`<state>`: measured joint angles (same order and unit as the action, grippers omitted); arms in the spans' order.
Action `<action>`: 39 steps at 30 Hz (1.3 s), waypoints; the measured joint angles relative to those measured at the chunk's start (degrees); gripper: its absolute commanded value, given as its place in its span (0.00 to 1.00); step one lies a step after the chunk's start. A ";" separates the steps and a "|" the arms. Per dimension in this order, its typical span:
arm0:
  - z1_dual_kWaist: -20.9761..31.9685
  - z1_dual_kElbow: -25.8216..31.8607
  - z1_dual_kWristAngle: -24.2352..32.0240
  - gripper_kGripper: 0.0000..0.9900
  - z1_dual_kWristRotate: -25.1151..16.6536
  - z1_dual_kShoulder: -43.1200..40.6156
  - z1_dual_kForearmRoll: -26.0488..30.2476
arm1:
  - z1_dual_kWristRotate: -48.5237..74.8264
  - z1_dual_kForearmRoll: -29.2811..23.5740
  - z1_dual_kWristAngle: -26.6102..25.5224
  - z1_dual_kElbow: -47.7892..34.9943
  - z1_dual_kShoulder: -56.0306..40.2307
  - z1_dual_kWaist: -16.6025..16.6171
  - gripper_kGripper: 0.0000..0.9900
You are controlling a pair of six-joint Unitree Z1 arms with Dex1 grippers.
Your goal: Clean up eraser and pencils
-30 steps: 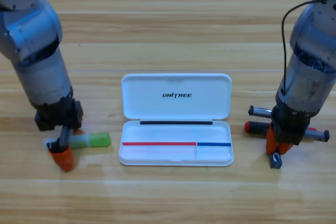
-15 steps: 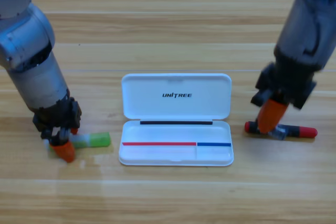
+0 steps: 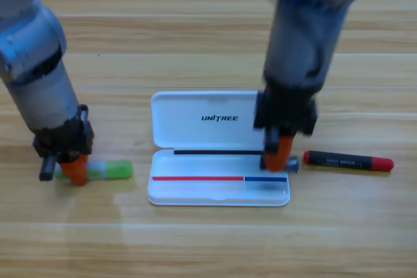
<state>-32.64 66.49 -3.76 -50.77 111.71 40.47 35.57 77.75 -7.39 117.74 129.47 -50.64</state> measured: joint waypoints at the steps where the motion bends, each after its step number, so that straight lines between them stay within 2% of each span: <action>1: -0.01 1.12 -0.08 0.00 0.06 -0.19 1.68 | 0.05 0.01 0.30 0.32 1.39 -0.08 0.00; 3: -0.01 3.63 -0.16 0.00 0.13 -0.80 4.68 | 0.08 0.01 1.24 0.87 2.87 -0.21 0.00; 11: -0.44 8.63 -0.14 0.00 0.33 -7.58 10.94 | 0.08 0.01 1.77 2.96 4.45 -0.26 0.00; 15: -1.36 9.69 -0.14 0.00 1.08 -8.48 12.55 | 0.08 0.01 1.77 2.96 4.68 -0.27 0.06; 21: -2.07 9.94 -0.14 0.00 1.41 -8.49 13.20 | 0.08 0.01 1.73 3.05 6.23 -0.30 0.08; 24: -2.34 9.94 -0.14 0.00 1.41 -8.49 13.35 | 0.08 0.01 1.73 3.10 7.25 -0.30 0.30; 26: -2.45 9.94 -0.14 0.00 1.42 -8.49 13.38 | 0.08 0.01 1.73 3.10 7.30 -0.30 0.38; 28: -2.50 9.94 -0.14 0.00 1.42 -8.49 13.41 | 0.08 0.01 1.73 3.11 7.30 -0.30 0.55; 30: -2.51 9.94 -0.14 0.00 1.42 -8.50 13.41 | 0.08 0.01 1.72 3.11 7.30 -0.30 0.75; 31: -2.51 9.94 -0.14 0.00 1.43 -8.50 13.41 | 0.08 0.01 1.72 3.11 7.30 -0.30 0.81; 39: -2.53 9.94 -0.14 0.00 1.64 -8.51 13.41 | 0.39 0.00 -0.41 1.88 5.71 -0.30 0.84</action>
<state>-35.16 76.43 -3.90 -49.13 103.20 53.89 35.96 77.76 -7.80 119.62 135.18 -50.93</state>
